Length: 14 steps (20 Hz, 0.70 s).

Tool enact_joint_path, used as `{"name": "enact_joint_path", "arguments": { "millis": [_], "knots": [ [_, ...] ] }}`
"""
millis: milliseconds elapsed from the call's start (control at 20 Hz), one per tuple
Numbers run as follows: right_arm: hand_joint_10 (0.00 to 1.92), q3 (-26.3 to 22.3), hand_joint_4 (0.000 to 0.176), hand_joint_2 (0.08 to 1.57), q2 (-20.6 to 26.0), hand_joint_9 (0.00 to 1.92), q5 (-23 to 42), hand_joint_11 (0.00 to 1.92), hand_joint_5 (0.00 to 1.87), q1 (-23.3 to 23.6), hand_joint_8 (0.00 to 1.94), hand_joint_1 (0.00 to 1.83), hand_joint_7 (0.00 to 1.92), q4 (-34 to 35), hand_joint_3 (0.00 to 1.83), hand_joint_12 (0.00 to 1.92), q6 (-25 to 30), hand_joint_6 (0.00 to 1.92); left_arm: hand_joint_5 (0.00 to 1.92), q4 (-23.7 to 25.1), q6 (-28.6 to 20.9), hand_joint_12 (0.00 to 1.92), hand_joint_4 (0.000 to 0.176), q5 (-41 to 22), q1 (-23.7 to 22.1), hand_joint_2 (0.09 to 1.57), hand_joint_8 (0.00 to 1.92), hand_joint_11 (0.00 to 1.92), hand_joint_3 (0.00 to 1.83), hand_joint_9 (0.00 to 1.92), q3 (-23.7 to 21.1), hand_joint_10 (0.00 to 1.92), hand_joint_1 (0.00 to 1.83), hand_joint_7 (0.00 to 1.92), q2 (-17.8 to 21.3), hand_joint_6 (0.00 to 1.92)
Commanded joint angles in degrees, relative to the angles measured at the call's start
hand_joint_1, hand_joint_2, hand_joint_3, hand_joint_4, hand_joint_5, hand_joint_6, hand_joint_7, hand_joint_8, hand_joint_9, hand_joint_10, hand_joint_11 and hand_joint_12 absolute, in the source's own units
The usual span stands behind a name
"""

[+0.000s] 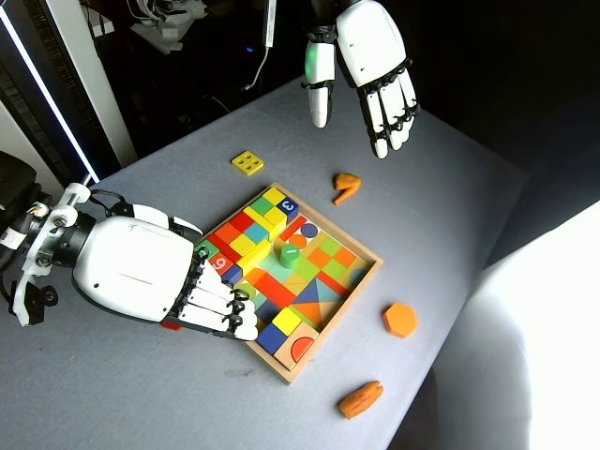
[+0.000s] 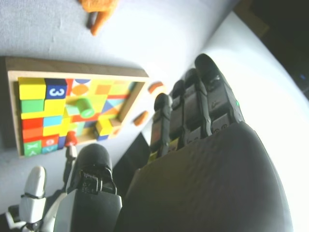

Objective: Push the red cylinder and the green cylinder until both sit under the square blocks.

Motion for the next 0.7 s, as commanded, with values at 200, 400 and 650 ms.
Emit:
{"name": "enact_joint_path", "arguments": {
  "millis": [200,400,650],
  "knots": [
    [0.02,0.4,0.0,1.19,0.1,0.11,1.2,0.01,0.67,0.4,0.02,0.0,0.25,-1.5,0.0,0.01,0.3,0.1,0.15,3.1,0.1,0.6,0.051,-2.0,-0.3,1.28,0.0,0.0,0.0,0.11,0.1,0.0,0.0,0.11,0.6,0.0],
    [0.02,0.4,0.0,1.2,0.4,0.1,1.2,0.0,0.67,0.0,0.0,0.0,0.22,-1.5,0.0,0.0,0.2,0.09,0.14,3.1,0.0,0.6,0.054,-2.0,-0.3,1.28,0.0,0.0,0.0,0.12,0.1,0.0,0.0,0.11,0.6,0.0],
    [0.01,0.3,0.0,1.2,0.6,0.09,1.1,0.0,0.67,-0.1,0.0,0.0,0.21,-1.5,0.0,0.0,0.1,0.09,0.14,3.1,0.0,0.58,0.049,-2.0,-0.3,1.28,0.0,0.0,0.0,0.11,0.1,0.0,0.0,0.1,0.6,0.0]
  ]
}}
